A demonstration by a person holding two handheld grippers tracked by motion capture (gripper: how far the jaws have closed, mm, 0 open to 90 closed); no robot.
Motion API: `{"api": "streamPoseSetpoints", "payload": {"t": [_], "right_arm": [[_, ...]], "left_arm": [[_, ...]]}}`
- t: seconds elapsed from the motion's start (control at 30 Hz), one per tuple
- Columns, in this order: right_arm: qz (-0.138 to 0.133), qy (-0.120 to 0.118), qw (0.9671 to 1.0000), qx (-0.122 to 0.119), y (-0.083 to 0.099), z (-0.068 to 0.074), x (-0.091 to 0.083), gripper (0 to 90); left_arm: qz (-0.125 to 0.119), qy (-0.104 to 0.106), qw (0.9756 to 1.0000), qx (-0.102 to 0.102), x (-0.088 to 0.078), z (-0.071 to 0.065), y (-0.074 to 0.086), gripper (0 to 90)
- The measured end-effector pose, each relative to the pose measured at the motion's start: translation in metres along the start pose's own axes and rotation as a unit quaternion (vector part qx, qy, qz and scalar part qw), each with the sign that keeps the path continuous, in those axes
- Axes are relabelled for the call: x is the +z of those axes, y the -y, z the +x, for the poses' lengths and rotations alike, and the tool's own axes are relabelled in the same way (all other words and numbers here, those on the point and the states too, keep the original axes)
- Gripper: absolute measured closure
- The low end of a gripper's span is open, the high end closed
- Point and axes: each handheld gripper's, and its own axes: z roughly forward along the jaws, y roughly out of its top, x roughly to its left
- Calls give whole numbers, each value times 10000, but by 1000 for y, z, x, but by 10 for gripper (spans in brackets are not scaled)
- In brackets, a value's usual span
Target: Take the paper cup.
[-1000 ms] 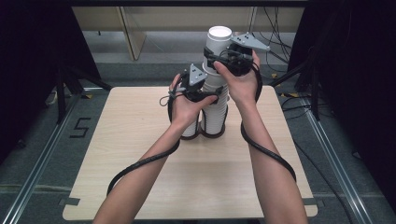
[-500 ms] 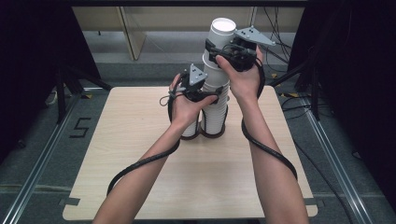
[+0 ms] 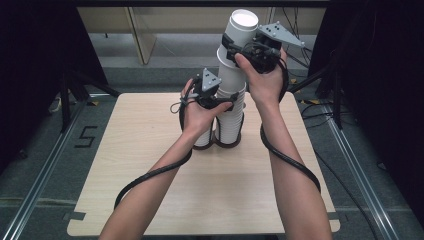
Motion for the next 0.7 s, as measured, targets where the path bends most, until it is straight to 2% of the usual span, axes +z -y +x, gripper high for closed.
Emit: {"api": "streamPoseSetpoints", "payload": {"t": [0.27,0.4,0.47,0.5,0.7], "right_arm": [[-88,-28,9999,-79,-11,1,-2,194],[-185,9,9998,-62,-12,2,-5,194],[-242,-9,9996,-144,-13,2,-8,194],[-281,-33,9995,-145,-13,3,-9,194],[-366,-60,9987,-340,-17,3,-24,195]], "left_arm": [[-29,-15,10000,29,0,0,-1,160],[-86,62,9999,-13,1,1,0,163],[-85,62,9999,-10,0,1,0,166],[-85,39,9999,62,-1,2,-1,168],[-183,20,9998,76,-7,1,-3,173]]}}
